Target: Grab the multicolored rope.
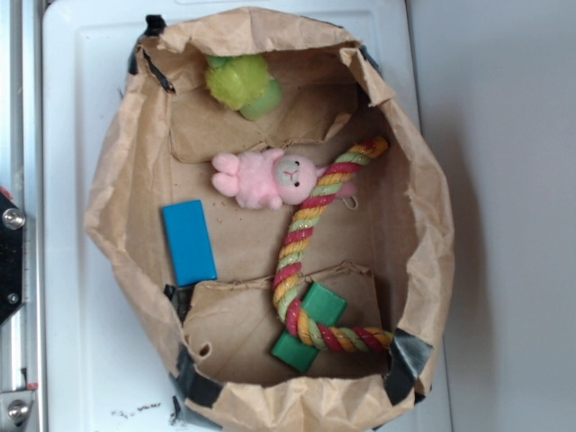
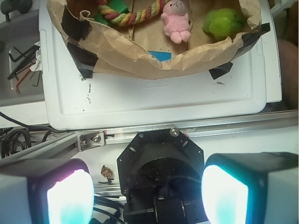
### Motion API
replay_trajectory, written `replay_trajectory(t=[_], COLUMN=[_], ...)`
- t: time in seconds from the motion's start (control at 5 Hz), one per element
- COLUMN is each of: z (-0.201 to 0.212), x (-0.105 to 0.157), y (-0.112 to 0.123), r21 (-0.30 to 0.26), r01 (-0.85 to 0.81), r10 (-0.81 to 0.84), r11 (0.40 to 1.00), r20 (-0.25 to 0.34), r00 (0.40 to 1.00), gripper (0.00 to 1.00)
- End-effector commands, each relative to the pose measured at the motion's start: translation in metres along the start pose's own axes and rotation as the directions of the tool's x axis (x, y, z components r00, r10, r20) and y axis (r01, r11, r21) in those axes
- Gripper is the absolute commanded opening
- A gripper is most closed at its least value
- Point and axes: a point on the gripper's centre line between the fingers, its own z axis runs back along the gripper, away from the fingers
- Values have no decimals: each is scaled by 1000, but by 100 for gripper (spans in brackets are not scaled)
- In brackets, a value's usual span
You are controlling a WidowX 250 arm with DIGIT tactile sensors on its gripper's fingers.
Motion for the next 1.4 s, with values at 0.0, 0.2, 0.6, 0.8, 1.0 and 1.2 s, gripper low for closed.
replay_trajectory(t=[0.0,0.2,0.6,0.8,1.0,1.2], z=[0,2,-13,-33,-45,-56], x=[0,33,88,114,126,137], y=[0,-4,3,12,17,22], r21=[0,-17,-31,-42,-10,11], r01=[0,3,98,236,285,367], r10=[0,-2,-95,-230,-280,-363], r11=[1000,1000,995,971,958,930], r20=[0,30,85,123,152,187], r00=[1000,1000,992,965,948,913], gripper=[100,100,100,100,100,100])
